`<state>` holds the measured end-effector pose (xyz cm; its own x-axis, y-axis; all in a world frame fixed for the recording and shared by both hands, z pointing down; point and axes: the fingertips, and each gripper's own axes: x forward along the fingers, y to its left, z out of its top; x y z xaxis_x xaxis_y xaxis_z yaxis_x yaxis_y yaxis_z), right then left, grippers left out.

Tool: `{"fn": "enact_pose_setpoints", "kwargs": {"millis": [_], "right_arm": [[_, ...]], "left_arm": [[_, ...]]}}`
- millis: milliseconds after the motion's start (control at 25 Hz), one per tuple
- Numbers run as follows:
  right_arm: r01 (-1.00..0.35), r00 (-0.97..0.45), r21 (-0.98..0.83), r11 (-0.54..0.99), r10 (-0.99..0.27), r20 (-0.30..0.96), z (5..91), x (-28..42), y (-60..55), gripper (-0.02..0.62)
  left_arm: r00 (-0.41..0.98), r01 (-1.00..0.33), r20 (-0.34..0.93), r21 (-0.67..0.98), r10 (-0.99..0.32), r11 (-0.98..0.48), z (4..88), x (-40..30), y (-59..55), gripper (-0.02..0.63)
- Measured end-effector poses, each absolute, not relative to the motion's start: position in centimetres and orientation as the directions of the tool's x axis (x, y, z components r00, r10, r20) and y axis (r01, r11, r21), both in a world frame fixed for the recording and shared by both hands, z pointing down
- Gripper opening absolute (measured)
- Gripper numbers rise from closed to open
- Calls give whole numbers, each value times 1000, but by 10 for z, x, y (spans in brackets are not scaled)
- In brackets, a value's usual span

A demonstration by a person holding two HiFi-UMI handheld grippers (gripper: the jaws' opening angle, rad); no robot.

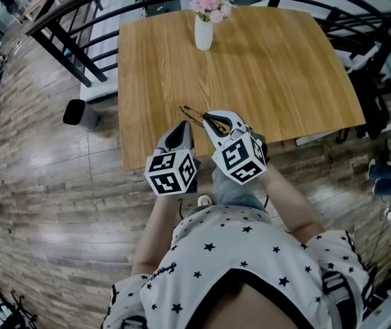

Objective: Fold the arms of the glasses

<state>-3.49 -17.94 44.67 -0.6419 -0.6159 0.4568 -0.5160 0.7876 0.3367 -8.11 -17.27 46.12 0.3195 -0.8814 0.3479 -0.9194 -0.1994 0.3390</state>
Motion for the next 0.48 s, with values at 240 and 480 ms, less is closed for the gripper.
{"fn": "enact_pose_setpoints", "kwargs": {"millis": [240,480], "right_arm": [[-506,-613,333,796,-604,510,465,-26,-200,21],[-475,-584,346,809,-584,563,492,-21,-226,21]], "left_arm": [[312,-918,378,358,-872,-173,476,-88,-180,8],[309,-915,405,374,-861,-153,491,-89,-197,8]]}}
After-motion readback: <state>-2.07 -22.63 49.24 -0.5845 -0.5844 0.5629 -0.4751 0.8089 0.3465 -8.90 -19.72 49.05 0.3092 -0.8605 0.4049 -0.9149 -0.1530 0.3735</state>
